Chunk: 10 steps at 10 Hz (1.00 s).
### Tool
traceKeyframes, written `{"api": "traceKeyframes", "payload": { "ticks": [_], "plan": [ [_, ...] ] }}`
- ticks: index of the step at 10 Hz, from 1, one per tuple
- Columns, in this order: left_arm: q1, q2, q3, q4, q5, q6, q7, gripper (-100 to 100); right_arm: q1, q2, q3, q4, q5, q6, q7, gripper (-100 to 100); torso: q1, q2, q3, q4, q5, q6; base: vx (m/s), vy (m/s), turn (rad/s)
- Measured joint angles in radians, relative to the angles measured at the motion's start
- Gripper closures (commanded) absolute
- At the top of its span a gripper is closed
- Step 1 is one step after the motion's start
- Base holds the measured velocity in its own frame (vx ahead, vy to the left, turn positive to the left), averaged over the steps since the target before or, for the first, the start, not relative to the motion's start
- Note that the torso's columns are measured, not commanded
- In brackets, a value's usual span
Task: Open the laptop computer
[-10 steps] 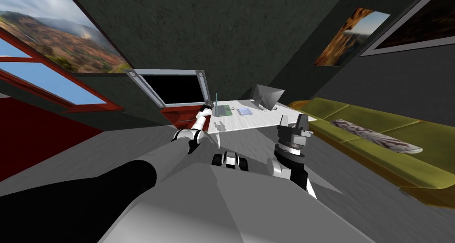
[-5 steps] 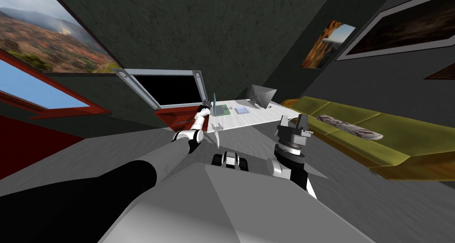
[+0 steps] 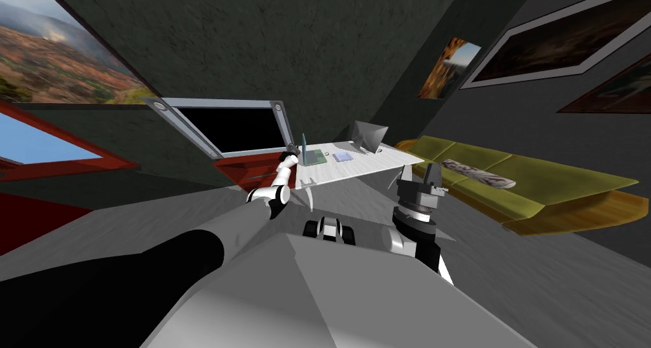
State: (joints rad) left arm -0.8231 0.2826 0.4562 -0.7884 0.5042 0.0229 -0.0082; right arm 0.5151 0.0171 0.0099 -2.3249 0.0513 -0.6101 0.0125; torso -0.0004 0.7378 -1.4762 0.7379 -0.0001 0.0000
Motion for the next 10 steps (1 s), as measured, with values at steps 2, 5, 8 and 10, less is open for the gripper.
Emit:
{"api": "traceKeyframes", "payload": {
  "ticks": [2, 5, 8, 10],
  "plan": [
    [0.003, -0.006, 0.043, -0.008, 0.015, 0.003, -0.049, 100, 0.0, 0.0, 0.0, 0.0, 0.0, 0.0, 0.0, 0, 0.0, 0.0, 0.0, 0.0, 0.0, 0.0, -0.036, 0.009, -0.056],
    [-0.021, -0.004, 0.07, -0.001, 0.031, 0.029, -0.044, -100, 0.0, 0.0, 0.0, 0.0, 0.0, 0.0, 0.0, 0, -0.006, -0.002, -0.001, -0.001, -0.002, 0.0, 0.011, -0.133, 0.025],
    [-0.053, 0.003, 0.1, 0.015, 0.059, 0.065, -0.029, -100, 0.0, 0.0, 0.0, 0.0, 0.0, 0.0, 0.0, 0, -0.001, 0.0, 0.0, 0.001, -0.001, 0.002, 0.03, -0.123, 0.021],
    [-0.054, 0.002, 0.101, 0.015, 0.06, 0.068, -0.029, 100, 0.0, 0.0, 0.0, 0.0, 0.0, 0.0, 0.0, 0, 0.006, 0.001, 0.001, 0.0, 0.002, 0.0, 0.003, -0.011, -0.001]
  ]
}}
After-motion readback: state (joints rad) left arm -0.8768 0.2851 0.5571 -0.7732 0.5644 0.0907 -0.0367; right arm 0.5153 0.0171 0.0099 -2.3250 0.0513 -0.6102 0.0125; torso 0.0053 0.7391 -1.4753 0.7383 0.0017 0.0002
